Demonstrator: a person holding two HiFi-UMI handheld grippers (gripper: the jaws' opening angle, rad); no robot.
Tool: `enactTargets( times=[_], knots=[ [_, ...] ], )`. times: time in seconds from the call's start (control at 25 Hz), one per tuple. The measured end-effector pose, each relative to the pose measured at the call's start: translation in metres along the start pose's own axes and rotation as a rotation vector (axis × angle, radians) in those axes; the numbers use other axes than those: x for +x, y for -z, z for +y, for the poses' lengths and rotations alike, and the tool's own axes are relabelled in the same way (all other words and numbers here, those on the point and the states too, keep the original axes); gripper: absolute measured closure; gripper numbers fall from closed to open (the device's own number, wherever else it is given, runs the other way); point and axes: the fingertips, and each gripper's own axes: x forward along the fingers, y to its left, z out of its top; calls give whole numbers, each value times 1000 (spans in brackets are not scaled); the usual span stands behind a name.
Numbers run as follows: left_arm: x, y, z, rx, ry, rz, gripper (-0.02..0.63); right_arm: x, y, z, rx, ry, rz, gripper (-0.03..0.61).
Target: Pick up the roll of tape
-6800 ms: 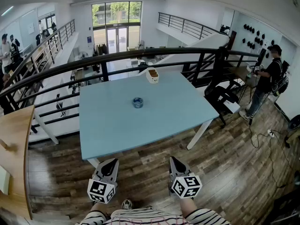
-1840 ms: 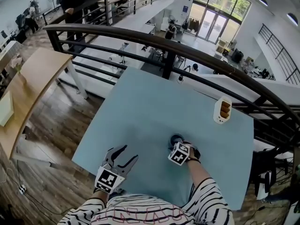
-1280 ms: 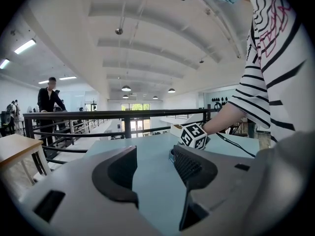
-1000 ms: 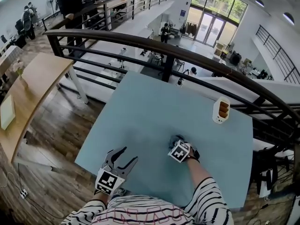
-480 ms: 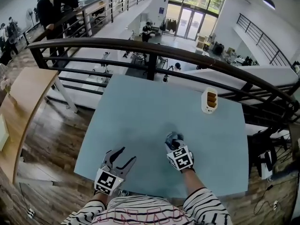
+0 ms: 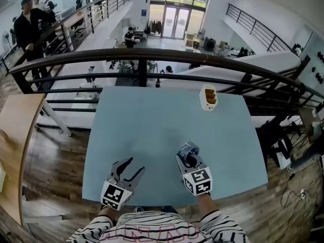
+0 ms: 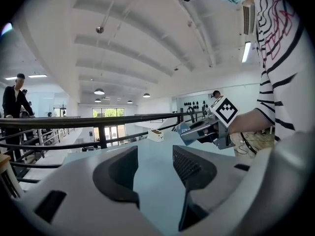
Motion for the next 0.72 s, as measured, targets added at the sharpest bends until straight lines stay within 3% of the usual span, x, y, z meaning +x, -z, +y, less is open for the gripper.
enactTargets(
  times=[0.24, 0.48, 0.72],
  knots=[
    [-19, 3, 1, 29, 49, -9, 416, -40, -12, 31, 72, 60, -90, 499],
    [-34, 8, -1, 54, 63, -24, 548, -72, -12, 61, 130, 101, -157, 499],
    [-49, 12, -6, 80, 87, -36, 583, -93, -8, 88, 158, 138, -191, 499]
  ],
)
